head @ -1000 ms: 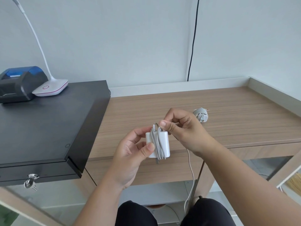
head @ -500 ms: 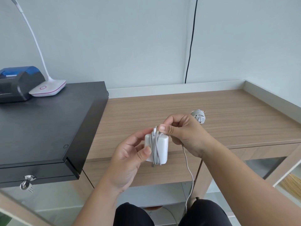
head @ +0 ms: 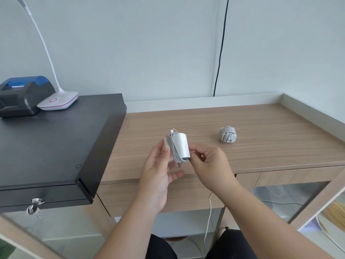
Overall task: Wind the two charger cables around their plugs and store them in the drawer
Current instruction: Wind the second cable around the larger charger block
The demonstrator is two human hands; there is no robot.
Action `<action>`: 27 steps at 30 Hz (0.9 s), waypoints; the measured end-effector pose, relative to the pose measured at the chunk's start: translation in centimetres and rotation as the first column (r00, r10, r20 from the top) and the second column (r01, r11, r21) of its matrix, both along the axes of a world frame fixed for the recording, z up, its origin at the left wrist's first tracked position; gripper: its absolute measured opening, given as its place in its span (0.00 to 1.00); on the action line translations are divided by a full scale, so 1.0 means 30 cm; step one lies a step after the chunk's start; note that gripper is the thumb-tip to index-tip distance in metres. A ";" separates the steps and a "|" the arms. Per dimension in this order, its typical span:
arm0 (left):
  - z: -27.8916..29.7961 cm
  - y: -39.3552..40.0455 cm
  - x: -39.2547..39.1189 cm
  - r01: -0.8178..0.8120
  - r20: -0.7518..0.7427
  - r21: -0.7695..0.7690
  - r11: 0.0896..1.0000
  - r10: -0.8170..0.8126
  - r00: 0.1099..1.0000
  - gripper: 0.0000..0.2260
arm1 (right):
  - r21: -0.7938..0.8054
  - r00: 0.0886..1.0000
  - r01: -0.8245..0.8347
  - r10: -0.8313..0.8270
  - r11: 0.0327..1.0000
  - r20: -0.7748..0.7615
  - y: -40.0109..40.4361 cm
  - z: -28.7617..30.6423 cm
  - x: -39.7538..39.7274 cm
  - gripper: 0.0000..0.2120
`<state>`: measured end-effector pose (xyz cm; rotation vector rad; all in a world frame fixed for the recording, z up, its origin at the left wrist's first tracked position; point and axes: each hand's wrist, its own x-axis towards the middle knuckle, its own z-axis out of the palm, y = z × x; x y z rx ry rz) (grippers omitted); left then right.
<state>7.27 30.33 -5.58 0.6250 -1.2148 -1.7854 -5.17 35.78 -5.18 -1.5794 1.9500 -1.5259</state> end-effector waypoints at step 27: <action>0.006 -0.006 0.020 0.178 0.070 0.050 0.983 -0.181 0.981 0.17 | 0.138 0.881 -0.174 0.091 0.975 0.464 0.020 0.074 -0.098 0.04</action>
